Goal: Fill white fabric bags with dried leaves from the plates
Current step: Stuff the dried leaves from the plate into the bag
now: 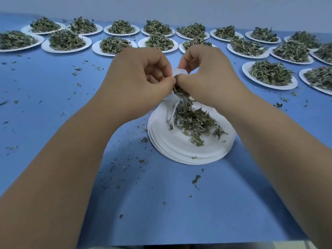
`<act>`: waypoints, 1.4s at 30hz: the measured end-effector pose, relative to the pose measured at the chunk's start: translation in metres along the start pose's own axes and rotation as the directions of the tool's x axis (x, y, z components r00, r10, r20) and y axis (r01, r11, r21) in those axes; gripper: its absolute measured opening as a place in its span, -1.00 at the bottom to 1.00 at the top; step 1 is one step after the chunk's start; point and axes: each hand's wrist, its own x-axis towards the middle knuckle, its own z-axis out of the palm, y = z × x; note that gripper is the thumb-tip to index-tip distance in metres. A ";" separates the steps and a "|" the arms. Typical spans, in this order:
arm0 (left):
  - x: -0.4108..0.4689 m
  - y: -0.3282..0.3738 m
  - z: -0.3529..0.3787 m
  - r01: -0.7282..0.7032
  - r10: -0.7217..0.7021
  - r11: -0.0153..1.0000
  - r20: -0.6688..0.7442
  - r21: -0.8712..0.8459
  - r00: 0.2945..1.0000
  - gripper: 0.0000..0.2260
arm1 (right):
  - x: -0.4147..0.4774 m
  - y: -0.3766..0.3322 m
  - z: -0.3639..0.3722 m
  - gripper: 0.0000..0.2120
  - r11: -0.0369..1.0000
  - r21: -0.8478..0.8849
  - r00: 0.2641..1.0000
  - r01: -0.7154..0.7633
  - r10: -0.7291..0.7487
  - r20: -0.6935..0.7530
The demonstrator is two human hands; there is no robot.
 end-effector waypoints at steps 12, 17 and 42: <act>0.001 0.003 -0.004 -0.010 0.025 0.982 0.075 -0.191 0.997 -0.96 | -0.003 0.002 -0.010 -0.76 0.991 0.135 0.971 0.020 -0.052 0.234; 0.000 0.004 -0.004 -0.028 0.061 0.965 0.118 -0.262 0.991 -0.95 | 0.004 -0.007 0.003 -0.90 0.985 -0.160 0.994 0.061 -0.045 0.100; 0.004 -0.007 0.013 0.002 -0.002 0.967 0.001 0.253 1.000 -0.79 | -0.044 0.030 -0.030 -0.34 0.847 -0.322 0.821 0.423 -0.208 0.532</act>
